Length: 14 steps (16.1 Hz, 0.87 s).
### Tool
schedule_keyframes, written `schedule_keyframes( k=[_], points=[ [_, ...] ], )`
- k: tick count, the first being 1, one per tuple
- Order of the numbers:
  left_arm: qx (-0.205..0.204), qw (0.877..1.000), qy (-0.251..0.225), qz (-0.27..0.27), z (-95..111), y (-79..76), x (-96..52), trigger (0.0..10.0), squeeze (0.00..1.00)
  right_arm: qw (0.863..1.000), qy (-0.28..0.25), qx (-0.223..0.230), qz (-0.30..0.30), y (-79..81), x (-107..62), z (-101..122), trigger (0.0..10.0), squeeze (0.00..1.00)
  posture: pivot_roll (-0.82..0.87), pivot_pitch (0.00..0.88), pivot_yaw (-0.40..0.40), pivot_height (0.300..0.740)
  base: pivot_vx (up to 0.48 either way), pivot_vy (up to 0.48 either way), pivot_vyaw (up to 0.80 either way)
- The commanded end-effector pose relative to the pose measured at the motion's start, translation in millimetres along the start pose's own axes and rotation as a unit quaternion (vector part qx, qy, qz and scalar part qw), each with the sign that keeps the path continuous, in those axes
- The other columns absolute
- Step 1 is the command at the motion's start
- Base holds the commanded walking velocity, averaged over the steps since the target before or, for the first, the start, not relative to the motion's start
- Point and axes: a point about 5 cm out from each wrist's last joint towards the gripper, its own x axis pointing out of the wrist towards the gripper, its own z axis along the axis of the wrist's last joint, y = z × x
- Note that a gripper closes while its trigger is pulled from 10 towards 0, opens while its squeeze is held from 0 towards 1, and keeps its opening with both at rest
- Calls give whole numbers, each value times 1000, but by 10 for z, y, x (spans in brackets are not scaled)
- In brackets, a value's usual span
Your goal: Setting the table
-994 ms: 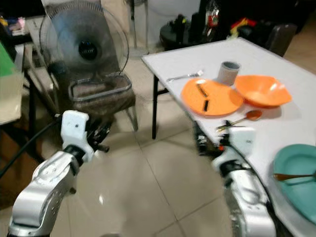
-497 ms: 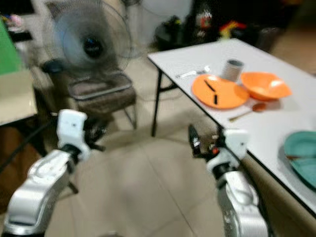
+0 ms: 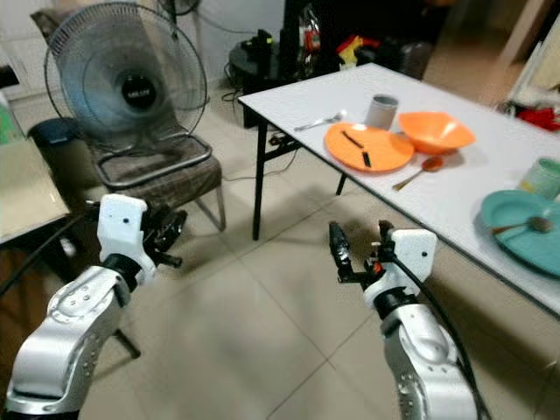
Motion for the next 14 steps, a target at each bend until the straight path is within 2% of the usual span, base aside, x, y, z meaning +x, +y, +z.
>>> schedule_keyframes(
  k=[1, 5, 14],
  points=[
    [0, 1000, -6, 1, 28, -8, 1, 10000, 0, 1000, 4, -4, 11, 33, 19, 1, 10000, 0, 12, 0, -9, 740, 0, 0, 800],
    [14, 1000, -17, 6, 63, 13, 11, 10000, 0, 999, 9, -1, 35, 103, 32, -12, 10000, 0, 18, 0, -12, 740, 0, 0, 800],
    [11, 999, -28, 14, 96, 57, 1, 10000, 0, 997, 24, 6, 67, 183, 43, -59, 10000, 0, 32, 0, -23, 740, 0, 0, 800]
  ],
)
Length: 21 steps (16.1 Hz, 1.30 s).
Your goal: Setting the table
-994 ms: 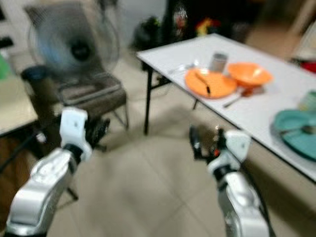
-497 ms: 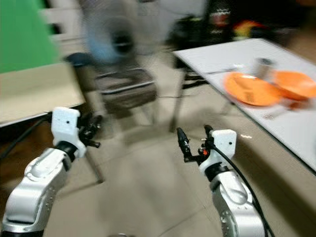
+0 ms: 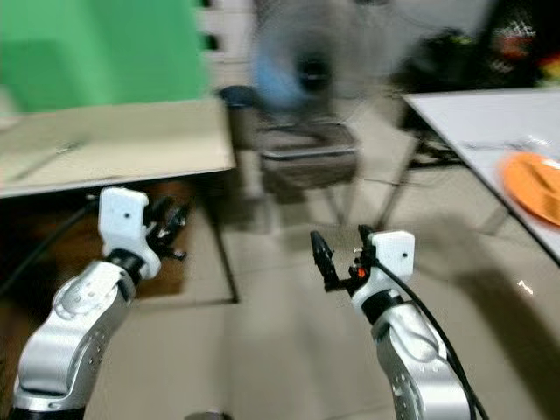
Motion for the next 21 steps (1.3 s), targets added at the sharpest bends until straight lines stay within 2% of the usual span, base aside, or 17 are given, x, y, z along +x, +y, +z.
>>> schedule_keyframes(
  k=[1, 4, 9, 12, 21],
  points=[
    [5, 1000, -2, 9, 16, 59, -12, 10000, 0, 1000, 0, 6, 17, 57, 31, 9, 10000, 0, 35, 0, -24, 740, 0, 0, 800],
    [5, 1000, -2, 11, 17, 71, -16, 10000, 0, 1000, 1, 7, 22, 80, 45, 5, 10000, 0, 39, 0, -28, 740, 0, 0, 800],
    [5, 1000, -1, 18, 22, 102, -33, 10000, 0, 1000, 3, 2, 31, 113, 75, -4, 10000, 0, 54, 0, -38, 740, 274, 0, 800],
    [6, 1000, -1, 22, 25, 119, -49, 10000, 0, 1000, -1, 19, 21, 89, 93, -8, 10000, 0, 62, 0, -42, 740, 295, 0, 0],
    [8, 1000, 2, 26, 30, 144, -52, 10000, 0, 1000, -5, 27, 15, 80, 109, -6, 10000, 0, 64, 0, -41, 740, 315, 0, 0]
  ],
)
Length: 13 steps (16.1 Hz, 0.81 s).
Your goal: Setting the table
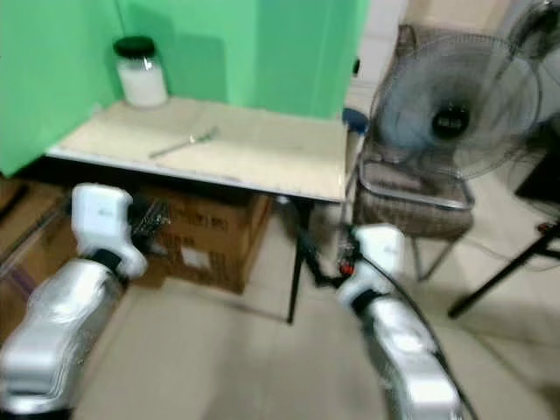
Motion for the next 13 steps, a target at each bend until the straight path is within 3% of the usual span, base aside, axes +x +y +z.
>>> schedule_keyframes(
  k=[1, 13],
  points=[
    [5, 1000, -4, 11, 35, 64, -15, 10000, 0, 1000, -12, 4, 8, 38, 29, 53, 10000, 0, 64, 0, -41, 740, 315, 0, 0],
    [10, 1000, -5, 4, 51, 51, 4, 10000, 0, 1000, -27, 3, -5, 8, 39, 93, 10000, 0, 69, 0, -38, 740, 311, 0, 0]
  ],
)
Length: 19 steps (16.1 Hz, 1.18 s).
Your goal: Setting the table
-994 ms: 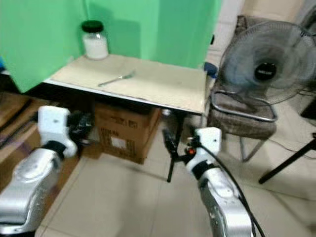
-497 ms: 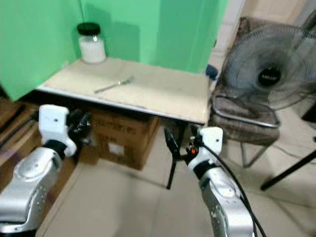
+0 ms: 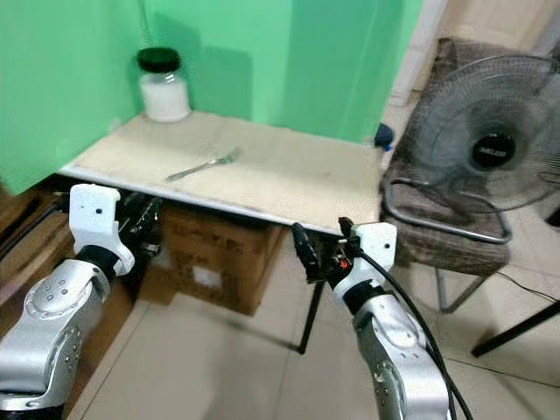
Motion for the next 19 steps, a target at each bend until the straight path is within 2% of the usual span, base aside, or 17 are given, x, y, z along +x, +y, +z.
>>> schedule_keyframes(
  k=[1, 9, 16, 19],
  points=[
    [-3, 1000, -2, -20, 16, -103, 20, 10000, 0, 1000, -5, -9, -24, -105, -47, 25, 10000, 0, 67, 0, -37, 740, 311, 0, 0],
    [-2, 1000, -2, -24, 10, -111, 17, 10000, 0, 1000, -4, -15, -22, -103, -60, 17, 10000, 0, 69, 0, -44, 740, 309, 0, 0],
    [1, 999, -1, -35, 13, -111, 31, 10000, 0, 999, -8, -8, -44, -113, -86, -10, 10000, 0, 61, 0, -22, 740, 309, 0, 0],
    [2, 999, -2, -40, 14, -130, 45, 10000, 0, 999, -8, -4, -50, -133, -112, -13, 10000, 0, 56, 0, -20, 740, 310, 0, -702]
  ],
)
